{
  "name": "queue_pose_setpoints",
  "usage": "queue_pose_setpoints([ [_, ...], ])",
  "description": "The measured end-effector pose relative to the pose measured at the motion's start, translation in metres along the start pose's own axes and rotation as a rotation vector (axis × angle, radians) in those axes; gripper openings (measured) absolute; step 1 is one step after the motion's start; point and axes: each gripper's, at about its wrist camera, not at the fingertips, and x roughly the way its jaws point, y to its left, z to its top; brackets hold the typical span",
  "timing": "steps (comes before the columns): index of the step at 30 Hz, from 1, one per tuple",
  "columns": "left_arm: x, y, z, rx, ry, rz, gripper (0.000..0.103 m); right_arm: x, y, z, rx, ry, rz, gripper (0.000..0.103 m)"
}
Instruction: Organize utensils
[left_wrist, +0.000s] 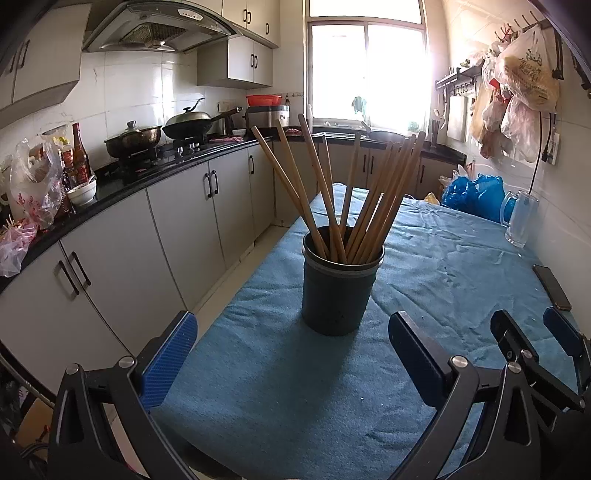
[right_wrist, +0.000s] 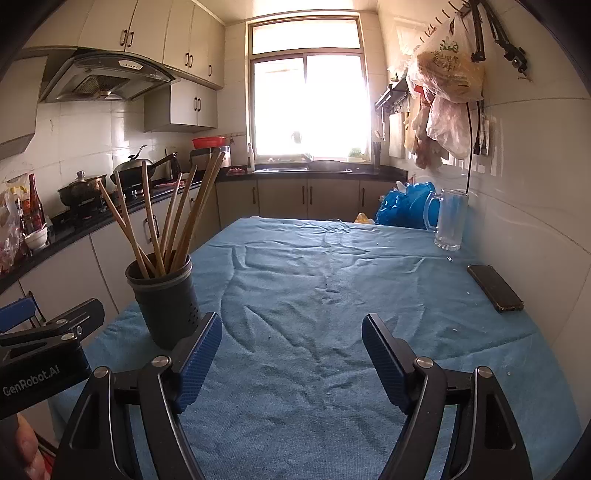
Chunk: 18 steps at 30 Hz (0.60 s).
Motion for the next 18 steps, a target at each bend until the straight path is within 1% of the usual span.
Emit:
queue_pose_setpoints([
  [8,0.0038,0.0022,-0.0014,-0.018,0.032,-0.026,0.103,-0.001,0.0029,0.0,-0.016,-0.01,-0.006,0.083],
  [18,0.0002,0.006,0.0019,-0.023,0.015,-0.013,0.103,0.0012,0.0045,-0.0001,-0.025,0.008,-0.003,0.084],
])
